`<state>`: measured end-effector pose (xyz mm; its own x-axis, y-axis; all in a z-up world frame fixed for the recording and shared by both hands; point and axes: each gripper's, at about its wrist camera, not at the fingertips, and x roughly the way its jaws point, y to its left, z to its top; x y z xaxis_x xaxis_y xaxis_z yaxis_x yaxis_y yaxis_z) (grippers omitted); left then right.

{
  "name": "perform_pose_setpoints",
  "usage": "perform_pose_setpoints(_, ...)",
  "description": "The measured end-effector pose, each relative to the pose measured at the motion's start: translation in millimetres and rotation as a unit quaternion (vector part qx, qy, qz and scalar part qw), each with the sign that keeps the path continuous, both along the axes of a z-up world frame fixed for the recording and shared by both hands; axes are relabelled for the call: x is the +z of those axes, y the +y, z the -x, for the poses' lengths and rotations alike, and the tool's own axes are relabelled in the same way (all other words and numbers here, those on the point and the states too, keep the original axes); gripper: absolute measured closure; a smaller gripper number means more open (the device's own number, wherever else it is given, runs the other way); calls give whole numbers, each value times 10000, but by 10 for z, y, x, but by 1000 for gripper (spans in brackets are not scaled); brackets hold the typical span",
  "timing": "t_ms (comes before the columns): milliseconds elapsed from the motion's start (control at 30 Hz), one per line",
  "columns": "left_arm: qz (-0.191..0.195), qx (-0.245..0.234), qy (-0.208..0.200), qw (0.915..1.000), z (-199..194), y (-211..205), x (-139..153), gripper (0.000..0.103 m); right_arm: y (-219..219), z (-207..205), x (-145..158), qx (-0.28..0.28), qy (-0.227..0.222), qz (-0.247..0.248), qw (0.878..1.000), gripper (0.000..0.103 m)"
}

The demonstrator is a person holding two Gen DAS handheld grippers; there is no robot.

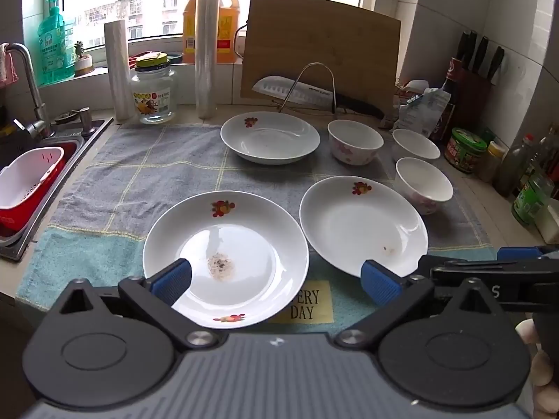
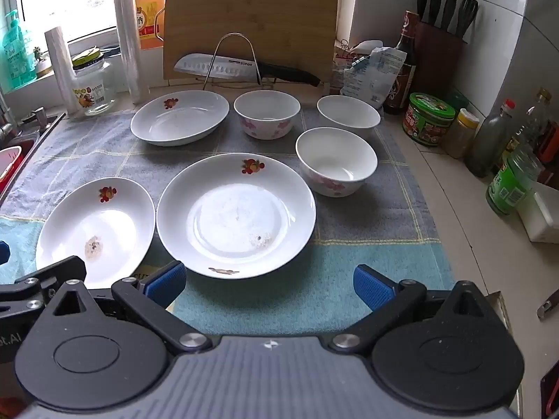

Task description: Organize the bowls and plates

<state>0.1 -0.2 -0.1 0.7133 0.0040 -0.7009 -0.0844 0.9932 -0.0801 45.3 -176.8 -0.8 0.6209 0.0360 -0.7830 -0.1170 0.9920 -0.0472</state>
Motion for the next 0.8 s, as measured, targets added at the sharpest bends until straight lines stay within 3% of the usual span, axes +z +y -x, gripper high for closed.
perform_pose_setpoints(800,81,-37,-130,9999,62,5,36,1,-17,62,43,24,-68,-66,10000,0)
